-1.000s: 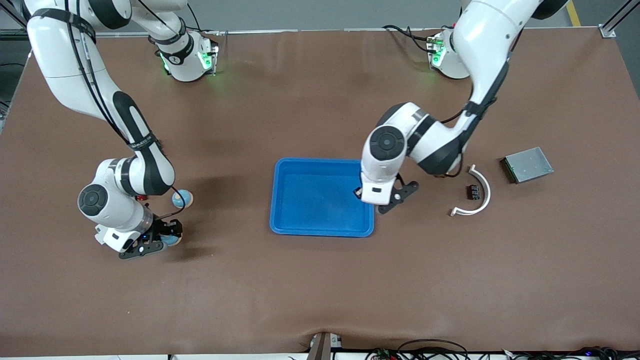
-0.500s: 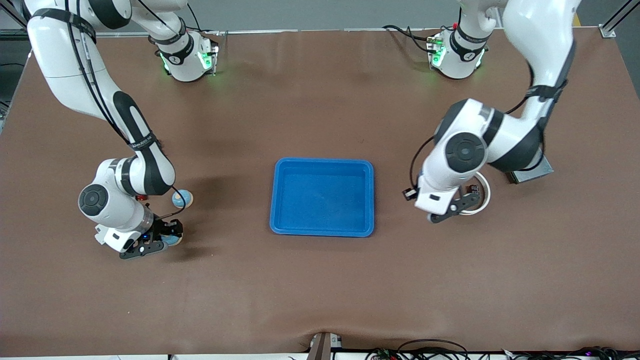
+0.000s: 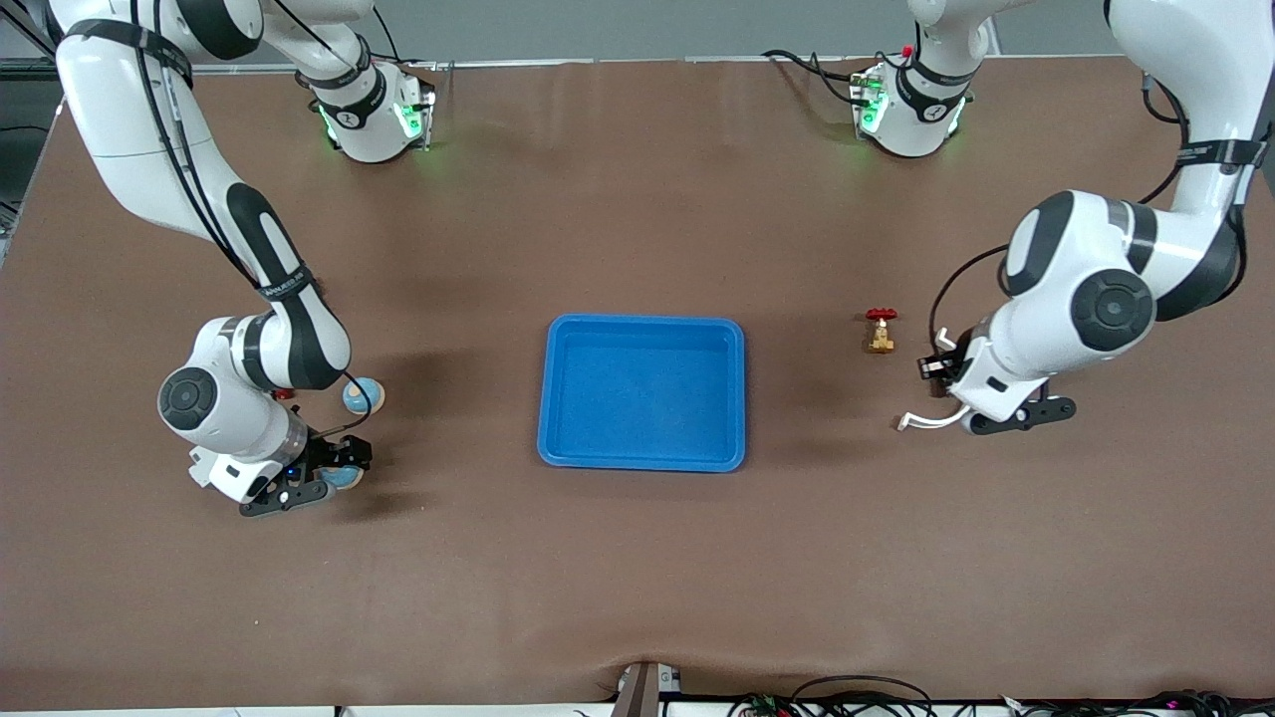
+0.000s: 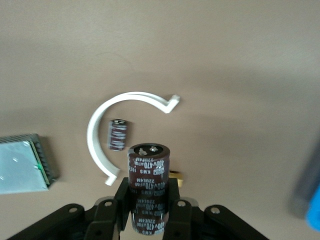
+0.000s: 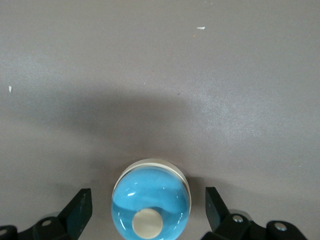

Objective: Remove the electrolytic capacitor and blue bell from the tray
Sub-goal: 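Set the second bell down while the left gripper carries the capacitor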

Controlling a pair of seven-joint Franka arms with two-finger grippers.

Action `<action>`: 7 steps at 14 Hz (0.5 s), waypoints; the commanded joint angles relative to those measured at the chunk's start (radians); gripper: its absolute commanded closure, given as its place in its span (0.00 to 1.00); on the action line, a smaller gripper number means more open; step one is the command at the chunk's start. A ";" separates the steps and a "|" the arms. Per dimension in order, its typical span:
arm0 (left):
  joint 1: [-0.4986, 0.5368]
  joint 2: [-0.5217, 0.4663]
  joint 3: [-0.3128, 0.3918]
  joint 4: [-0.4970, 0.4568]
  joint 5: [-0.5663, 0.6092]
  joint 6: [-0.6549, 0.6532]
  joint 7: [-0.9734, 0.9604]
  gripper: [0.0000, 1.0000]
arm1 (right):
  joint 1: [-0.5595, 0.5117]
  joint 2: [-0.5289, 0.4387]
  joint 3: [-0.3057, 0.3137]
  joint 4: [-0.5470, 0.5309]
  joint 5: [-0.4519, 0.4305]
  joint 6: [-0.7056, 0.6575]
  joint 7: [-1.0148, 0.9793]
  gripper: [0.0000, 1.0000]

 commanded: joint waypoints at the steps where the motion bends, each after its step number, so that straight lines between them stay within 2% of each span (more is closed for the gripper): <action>1: 0.074 -0.037 -0.018 -0.076 -0.010 0.047 0.165 0.98 | -0.011 -0.021 0.013 0.009 0.015 -0.009 -0.022 0.00; 4: 0.168 -0.031 -0.015 -0.143 -0.007 0.141 0.375 0.98 | -0.012 -0.065 0.013 0.043 0.015 -0.144 -0.022 0.00; 7: 0.226 -0.023 -0.015 -0.257 0.080 0.318 0.417 0.98 | -0.016 -0.114 0.012 0.081 0.015 -0.276 -0.019 0.00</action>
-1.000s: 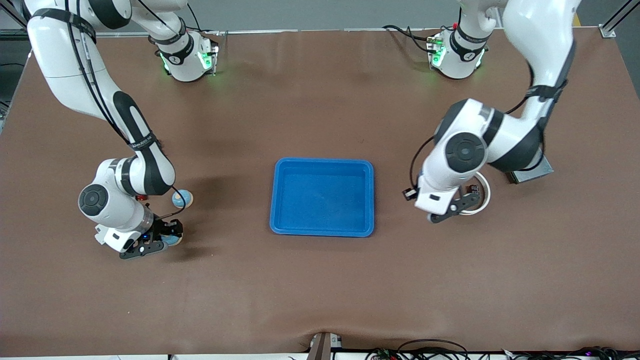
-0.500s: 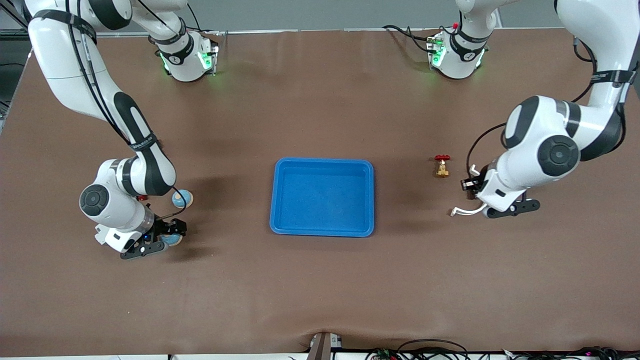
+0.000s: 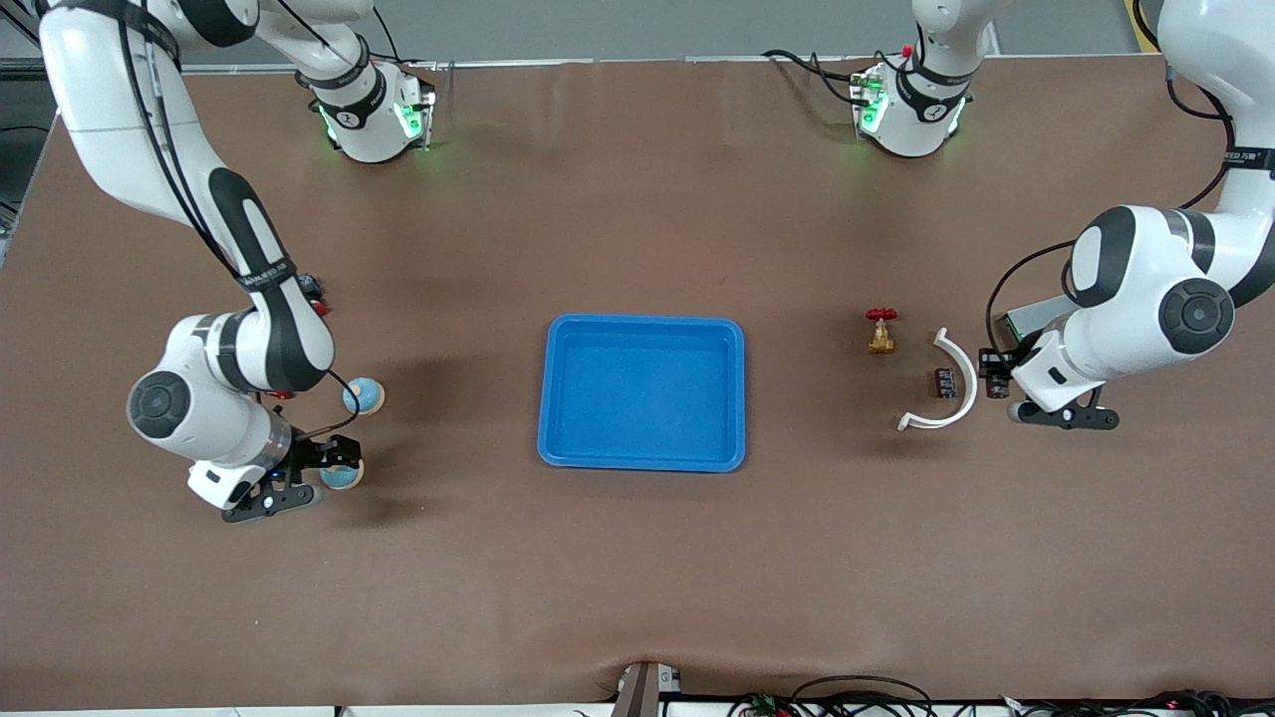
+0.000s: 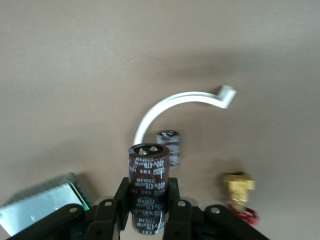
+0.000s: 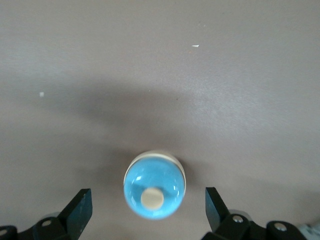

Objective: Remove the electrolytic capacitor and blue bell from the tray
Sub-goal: 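Set the second bell down while the left gripper carries the capacitor, then place the capacitor by the white arc while the right gripper withdraws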

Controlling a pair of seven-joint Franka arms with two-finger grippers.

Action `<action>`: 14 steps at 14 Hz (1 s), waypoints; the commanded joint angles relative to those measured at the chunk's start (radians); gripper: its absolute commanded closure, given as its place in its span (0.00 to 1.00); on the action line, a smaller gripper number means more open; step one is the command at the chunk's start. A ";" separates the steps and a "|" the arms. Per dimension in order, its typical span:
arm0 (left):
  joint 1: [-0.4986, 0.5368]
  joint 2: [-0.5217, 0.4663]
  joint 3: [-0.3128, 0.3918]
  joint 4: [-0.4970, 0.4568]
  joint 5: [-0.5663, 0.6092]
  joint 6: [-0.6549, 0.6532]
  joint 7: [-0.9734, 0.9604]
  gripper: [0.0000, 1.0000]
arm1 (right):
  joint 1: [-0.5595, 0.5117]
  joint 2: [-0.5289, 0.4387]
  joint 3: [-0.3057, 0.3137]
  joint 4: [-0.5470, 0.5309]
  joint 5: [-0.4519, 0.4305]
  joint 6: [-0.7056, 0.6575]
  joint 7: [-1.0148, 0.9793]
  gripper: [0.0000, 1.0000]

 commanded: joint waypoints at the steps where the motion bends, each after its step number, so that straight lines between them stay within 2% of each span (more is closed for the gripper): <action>1: 0.056 -0.021 -0.014 -0.136 0.084 0.183 0.023 0.98 | -0.015 -0.076 0.010 0.010 0.013 -0.113 -0.019 0.00; 3: 0.084 -0.012 -0.013 -0.180 0.134 0.268 0.023 0.98 | -0.017 -0.119 0.005 0.018 0.013 -0.188 -0.019 0.00; 7: 0.116 0.044 -0.011 -0.188 0.213 0.348 0.023 0.98 | -0.025 -0.194 0.005 0.024 0.011 -0.317 -0.009 0.00; 14: 0.132 0.140 -0.008 -0.136 0.317 0.372 0.009 0.98 | -0.018 -0.303 0.008 0.042 0.013 -0.480 0.059 0.00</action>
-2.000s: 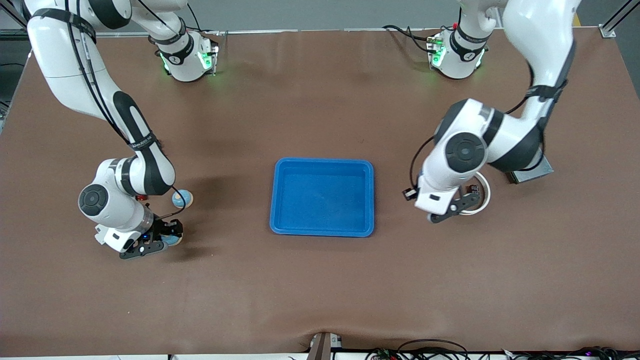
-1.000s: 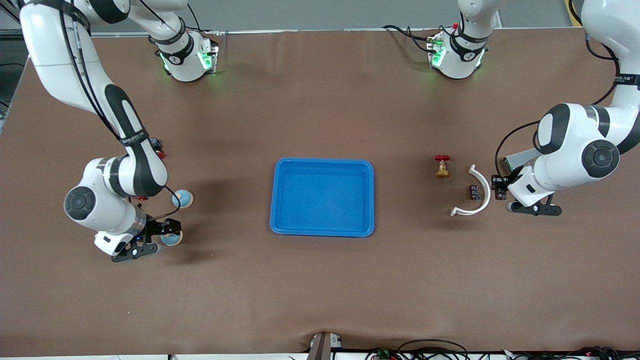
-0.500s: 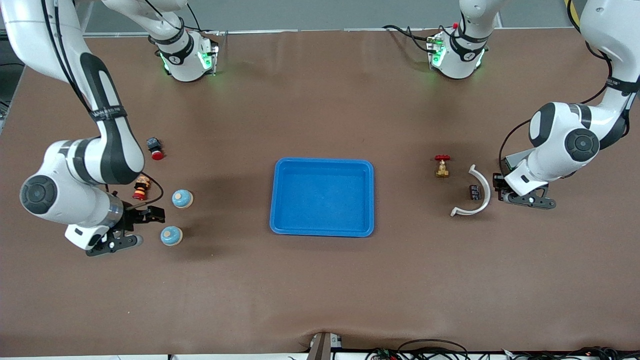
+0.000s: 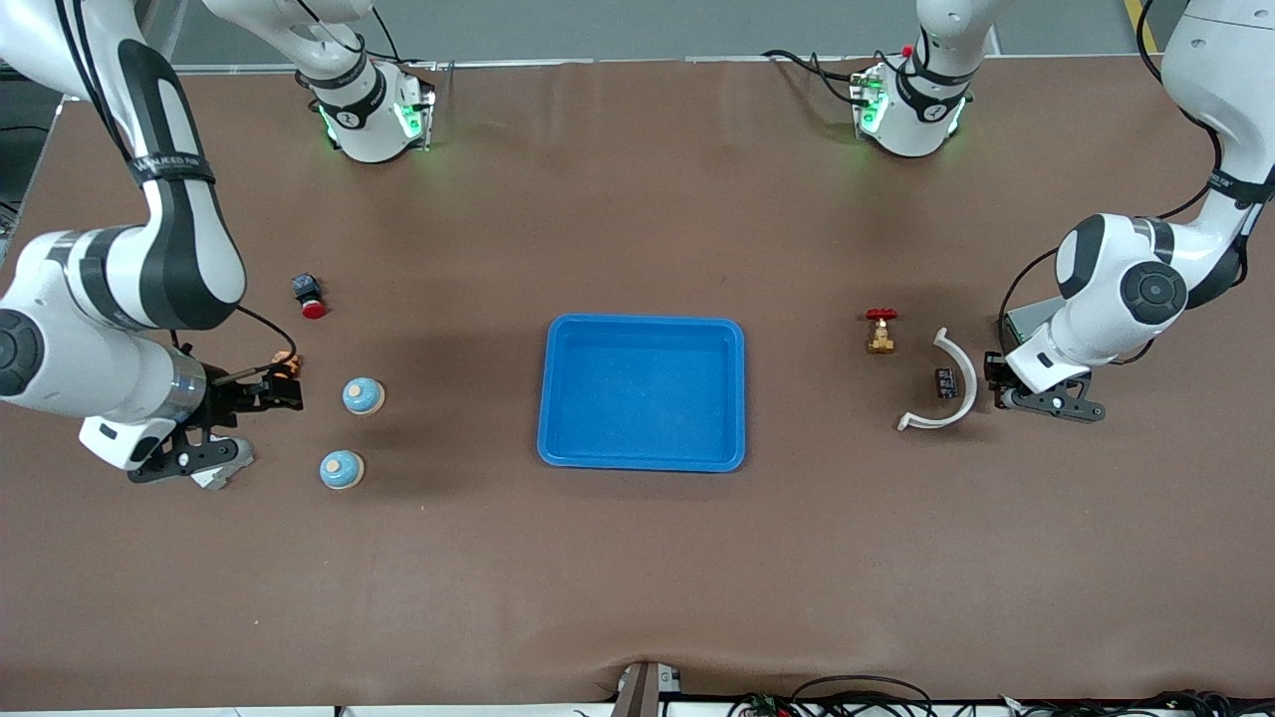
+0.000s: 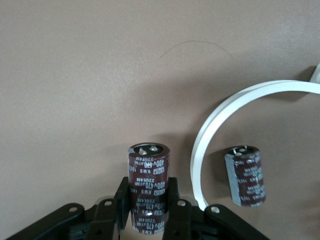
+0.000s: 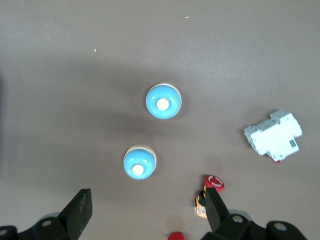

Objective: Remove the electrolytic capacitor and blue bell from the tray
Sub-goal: 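Place the capacitor by the white arc while the right gripper withdraws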

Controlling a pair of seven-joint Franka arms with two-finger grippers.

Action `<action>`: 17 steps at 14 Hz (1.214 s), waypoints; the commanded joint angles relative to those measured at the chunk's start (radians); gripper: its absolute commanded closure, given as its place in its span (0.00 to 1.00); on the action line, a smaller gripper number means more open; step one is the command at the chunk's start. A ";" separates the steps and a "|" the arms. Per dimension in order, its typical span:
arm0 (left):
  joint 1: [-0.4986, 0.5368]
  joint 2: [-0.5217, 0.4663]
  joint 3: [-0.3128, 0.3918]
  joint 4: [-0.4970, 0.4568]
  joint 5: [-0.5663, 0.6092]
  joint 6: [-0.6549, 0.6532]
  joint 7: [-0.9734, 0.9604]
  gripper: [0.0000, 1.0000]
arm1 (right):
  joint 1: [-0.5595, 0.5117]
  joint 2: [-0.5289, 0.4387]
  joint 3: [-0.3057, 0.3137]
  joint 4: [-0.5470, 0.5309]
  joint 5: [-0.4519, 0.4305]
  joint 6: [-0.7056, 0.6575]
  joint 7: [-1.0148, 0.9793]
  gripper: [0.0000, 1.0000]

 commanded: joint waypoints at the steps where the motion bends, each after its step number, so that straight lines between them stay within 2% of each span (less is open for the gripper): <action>1: 0.010 0.042 -0.009 0.030 0.057 0.009 -0.006 0.98 | -0.008 -0.057 0.018 -0.002 0.013 -0.060 0.052 0.00; 6: 0.012 0.076 -0.006 0.052 0.060 0.009 -0.005 0.98 | -0.005 -0.115 0.020 0.026 0.010 -0.163 0.072 0.00; 11: 0.015 0.096 -0.006 0.065 0.077 0.009 -0.006 0.98 | -0.002 -0.126 0.020 0.194 -0.027 -0.350 0.069 0.00; 13: 0.015 0.097 -0.006 0.067 0.076 0.009 -0.006 0.97 | -0.001 -0.126 0.021 0.208 -0.052 -0.375 0.063 0.00; 15: 0.013 0.099 0.001 0.067 0.077 0.009 -0.005 0.87 | -0.001 -0.126 0.021 0.219 -0.085 -0.375 0.048 0.00; 17: 0.013 0.097 0.001 0.068 0.082 0.008 -0.005 0.57 | 0.010 -0.124 0.020 0.245 -0.108 -0.375 0.048 0.00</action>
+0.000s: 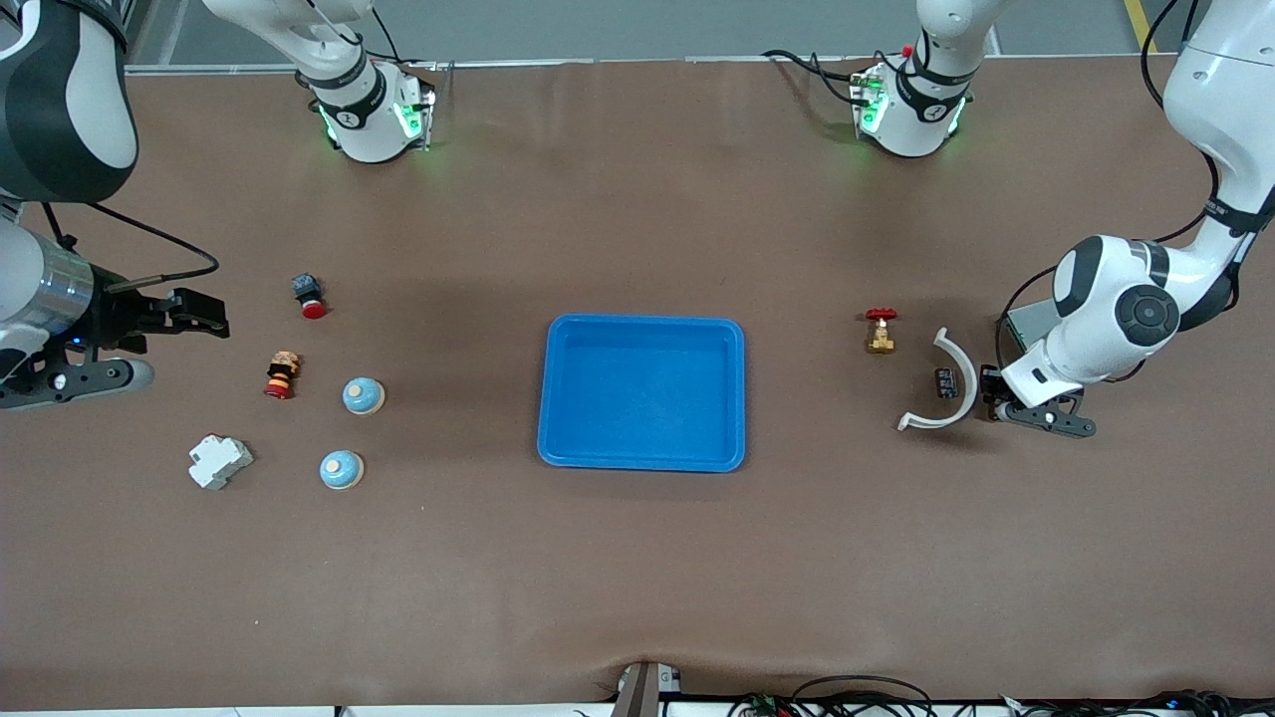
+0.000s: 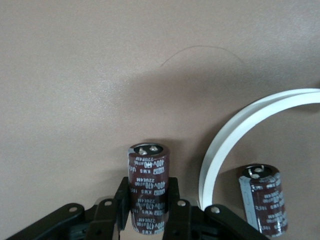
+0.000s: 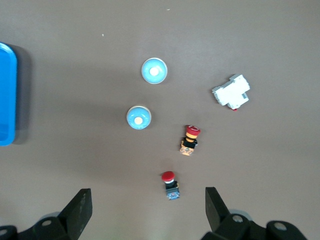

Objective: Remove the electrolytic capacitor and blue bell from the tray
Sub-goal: 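Place the capacitor by the white arc while the right gripper withdraws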

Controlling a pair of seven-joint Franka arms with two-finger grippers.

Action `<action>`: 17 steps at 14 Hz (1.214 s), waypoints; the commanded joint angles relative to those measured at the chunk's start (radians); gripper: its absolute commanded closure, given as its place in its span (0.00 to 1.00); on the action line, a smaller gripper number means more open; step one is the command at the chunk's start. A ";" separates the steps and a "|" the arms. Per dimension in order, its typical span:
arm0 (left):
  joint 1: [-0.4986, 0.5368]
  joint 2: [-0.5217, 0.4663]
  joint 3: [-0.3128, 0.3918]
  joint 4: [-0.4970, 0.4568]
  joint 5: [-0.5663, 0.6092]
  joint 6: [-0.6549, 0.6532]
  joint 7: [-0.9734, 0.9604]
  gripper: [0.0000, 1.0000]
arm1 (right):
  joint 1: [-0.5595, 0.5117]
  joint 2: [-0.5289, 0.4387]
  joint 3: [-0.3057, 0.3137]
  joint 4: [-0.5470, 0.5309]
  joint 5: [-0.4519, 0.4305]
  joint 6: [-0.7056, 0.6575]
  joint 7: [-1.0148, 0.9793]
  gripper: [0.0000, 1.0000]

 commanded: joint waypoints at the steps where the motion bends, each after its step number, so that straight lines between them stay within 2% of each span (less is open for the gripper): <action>1: 0.011 0.005 -0.004 0.011 0.030 0.007 -0.005 0.37 | 0.007 0.003 -0.001 0.039 -0.032 -0.015 0.008 0.00; 2: 0.011 0.002 -0.004 0.009 0.030 0.004 -0.007 0.27 | 0.007 -0.006 -0.003 0.041 -0.027 -0.015 0.015 0.00; 3: 0.013 -0.002 -0.004 0.009 0.030 0.002 -0.007 0.05 | 0.004 -0.023 -0.004 0.041 -0.018 -0.016 0.017 0.00; 4: 0.013 -0.007 -0.004 0.009 0.030 0.001 -0.007 0.00 | 0.000 -0.039 -0.004 0.039 -0.016 -0.016 0.017 0.00; 7: 0.013 -0.037 -0.007 0.008 0.019 -0.020 -0.001 0.00 | 0.003 -0.063 -0.026 0.035 -0.015 -0.015 0.063 0.00; 10: 0.013 -0.082 -0.016 0.009 0.004 -0.100 0.002 0.00 | 0.006 -0.102 -0.026 0.035 -0.013 -0.016 0.104 0.00; 13: 0.013 -0.137 -0.048 0.014 -0.094 -0.165 0.001 0.00 | 0.023 -0.110 -0.055 0.035 0.031 -0.030 0.133 0.00; 14: 0.013 -0.158 -0.059 0.029 -0.122 -0.200 0.002 0.00 | 0.032 -0.113 -0.079 0.035 0.045 -0.031 0.134 0.00; 17: 0.013 -0.195 -0.097 0.130 -0.192 -0.399 0.013 0.00 | 0.024 -0.124 -0.083 0.033 0.051 -0.033 0.134 0.00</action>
